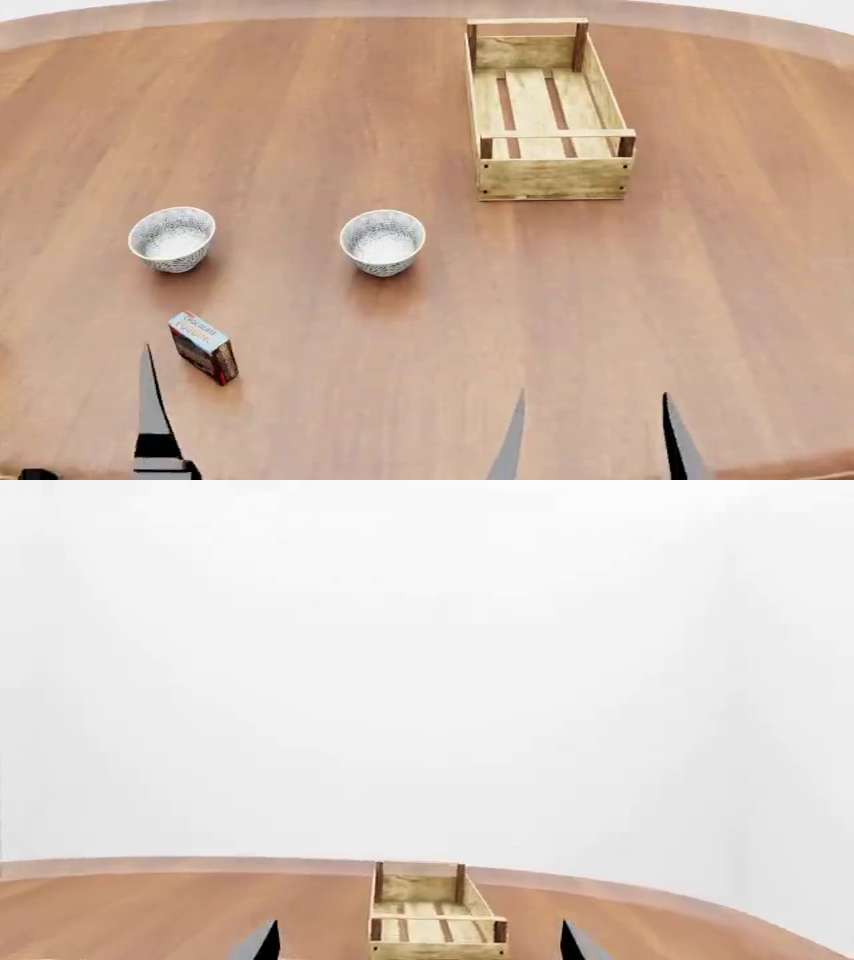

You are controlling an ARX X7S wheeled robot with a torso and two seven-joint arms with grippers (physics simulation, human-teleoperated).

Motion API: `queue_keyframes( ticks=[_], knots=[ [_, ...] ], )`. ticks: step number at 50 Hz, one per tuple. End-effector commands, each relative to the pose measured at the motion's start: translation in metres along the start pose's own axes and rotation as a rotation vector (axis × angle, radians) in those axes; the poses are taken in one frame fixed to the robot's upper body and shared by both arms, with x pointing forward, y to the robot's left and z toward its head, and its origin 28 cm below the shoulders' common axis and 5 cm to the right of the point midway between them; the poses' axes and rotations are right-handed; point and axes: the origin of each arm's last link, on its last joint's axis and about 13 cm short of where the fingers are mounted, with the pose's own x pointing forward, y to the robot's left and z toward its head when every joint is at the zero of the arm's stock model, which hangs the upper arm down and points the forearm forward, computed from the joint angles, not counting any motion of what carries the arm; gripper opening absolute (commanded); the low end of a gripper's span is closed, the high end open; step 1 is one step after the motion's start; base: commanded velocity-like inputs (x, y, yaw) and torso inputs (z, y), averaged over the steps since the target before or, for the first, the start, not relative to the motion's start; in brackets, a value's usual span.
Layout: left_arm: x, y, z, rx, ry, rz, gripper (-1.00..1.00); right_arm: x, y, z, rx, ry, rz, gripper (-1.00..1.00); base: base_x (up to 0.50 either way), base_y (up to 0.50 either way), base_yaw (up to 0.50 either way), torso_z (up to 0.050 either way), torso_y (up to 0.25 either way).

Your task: Stack the right bowl on the left bowl and place them in the tray.

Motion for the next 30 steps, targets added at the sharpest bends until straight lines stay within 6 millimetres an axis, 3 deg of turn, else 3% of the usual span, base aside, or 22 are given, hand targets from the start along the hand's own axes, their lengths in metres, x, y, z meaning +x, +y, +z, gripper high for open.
queue_keyframes(
  ticks=[1, 9, 30],
  knots=[
    [0.001, 0.015, 0.064, 0.125, -0.421, 0.181, 1.0, -0.002, -0.004, 0.05, -0.047, -0.382, 0.015, 1.0, 0.0, 0.0, 0.0, 0.0, 0.0],
    [-0.004, 0.019, 0.066, 0.11, -0.444, 0.21, 1.0, -0.004, -0.004, 0.057, -0.029, -0.468, 0.005, 1.0, 0.0, -0.04, 0.0, 0.0, 0.0],
    [-0.004, 0.02, 0.068, 0.089, -0.451, 0.223, 1.0, -0.006, -0.004, 0.063, 0.013, -0.517, 0.002, 1.0, 0.0, -0.49, 0.0, 0.0, 0.0]
  ],
)
